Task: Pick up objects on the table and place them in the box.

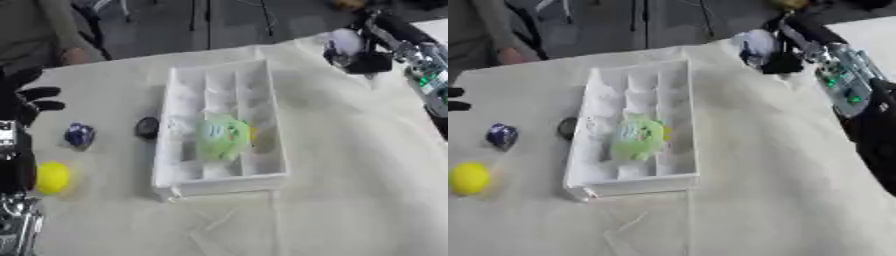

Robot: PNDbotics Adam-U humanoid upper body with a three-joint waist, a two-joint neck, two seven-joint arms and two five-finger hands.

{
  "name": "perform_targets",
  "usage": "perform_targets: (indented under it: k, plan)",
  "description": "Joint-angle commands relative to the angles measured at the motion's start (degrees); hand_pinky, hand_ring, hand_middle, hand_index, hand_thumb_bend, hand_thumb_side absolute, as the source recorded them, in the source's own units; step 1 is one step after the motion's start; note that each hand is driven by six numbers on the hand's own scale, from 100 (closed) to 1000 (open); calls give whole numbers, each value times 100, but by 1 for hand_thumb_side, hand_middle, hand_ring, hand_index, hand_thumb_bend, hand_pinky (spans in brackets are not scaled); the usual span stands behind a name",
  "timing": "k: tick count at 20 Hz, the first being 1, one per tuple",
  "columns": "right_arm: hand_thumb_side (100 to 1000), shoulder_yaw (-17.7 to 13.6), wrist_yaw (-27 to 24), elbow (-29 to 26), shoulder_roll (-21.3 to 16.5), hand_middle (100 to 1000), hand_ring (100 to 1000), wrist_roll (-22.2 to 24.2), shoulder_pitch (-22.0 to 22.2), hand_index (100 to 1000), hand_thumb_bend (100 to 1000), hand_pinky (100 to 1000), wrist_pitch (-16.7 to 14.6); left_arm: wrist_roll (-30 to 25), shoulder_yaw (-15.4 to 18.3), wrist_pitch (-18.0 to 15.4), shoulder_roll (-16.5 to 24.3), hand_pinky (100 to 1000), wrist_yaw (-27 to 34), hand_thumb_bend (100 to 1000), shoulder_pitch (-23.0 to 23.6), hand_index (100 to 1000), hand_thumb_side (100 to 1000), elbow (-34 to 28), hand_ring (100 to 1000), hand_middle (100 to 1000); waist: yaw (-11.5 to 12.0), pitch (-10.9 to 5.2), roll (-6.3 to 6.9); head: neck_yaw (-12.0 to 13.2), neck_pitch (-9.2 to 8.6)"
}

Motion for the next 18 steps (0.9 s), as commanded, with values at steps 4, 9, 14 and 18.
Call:
perform_targets:
  k: [4,9,14,18]
  plan:
    - [518,160,-180,-792,-130,484,420,104,-197,670,379,391,192,-23,-5,-12,75,599,-2,589,-42,767,866,-88,664,753,45,-81,-3,-33,-6]
    - [509,344,-281,-764,91,488,422,215,-336,677,368,393,154,-30,-17,-16,64,599,4,588,-52,767,865,-102,665,753,100,-90,-2,-60,-20]
    - [485,530,-351,-511,457,499,436,374,-529,691,427,415,72,-60,-54,-25,38,601,13,589,-77,767,864,-132,665,753,182,-100,14,-121,-16]
    - [452,628,-256,-213,702,509,448,687,-613,705,517,432,-32,-79,-68,-17,12,602,15,589,-91,768,864,-138,665,753,264,-104,42,-162,-18]
